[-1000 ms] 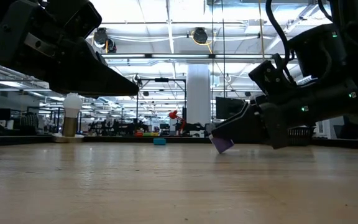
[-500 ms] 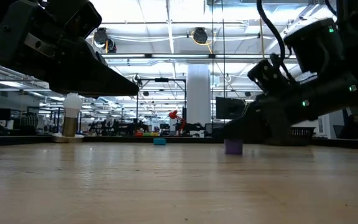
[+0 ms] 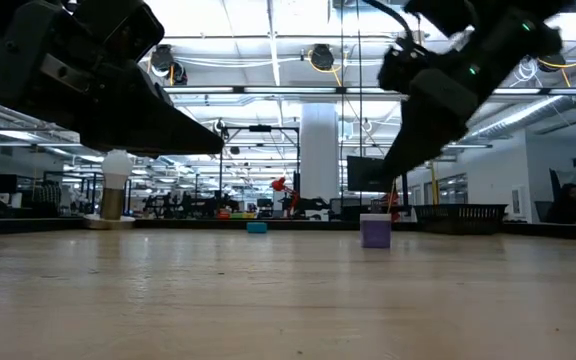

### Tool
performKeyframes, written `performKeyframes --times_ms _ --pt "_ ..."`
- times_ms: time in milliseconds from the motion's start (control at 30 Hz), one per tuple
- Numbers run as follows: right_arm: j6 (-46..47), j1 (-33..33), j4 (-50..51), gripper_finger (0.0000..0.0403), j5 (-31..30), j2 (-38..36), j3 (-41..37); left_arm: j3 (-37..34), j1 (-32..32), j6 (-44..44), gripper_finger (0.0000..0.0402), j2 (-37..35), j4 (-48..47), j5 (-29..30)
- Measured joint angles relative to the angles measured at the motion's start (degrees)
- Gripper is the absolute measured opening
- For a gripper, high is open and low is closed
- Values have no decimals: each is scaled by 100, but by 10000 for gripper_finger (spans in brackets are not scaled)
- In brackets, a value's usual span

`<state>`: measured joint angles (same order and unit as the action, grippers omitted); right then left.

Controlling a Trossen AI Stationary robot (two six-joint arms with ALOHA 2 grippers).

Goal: Pick & Place Office items
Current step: Put the violet charger adapter into the black bin

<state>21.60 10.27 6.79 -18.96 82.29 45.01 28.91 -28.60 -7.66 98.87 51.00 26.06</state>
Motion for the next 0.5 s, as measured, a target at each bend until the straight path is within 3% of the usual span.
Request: performKeyframes --times_ms 233,500 --pt "-859 -331 796 287 866 868 963 2 2 -2 21 0 -35 0" --pt "-1132 -399 1027 286 1030 1561 1159 2 2 2 21 0 -79 0"
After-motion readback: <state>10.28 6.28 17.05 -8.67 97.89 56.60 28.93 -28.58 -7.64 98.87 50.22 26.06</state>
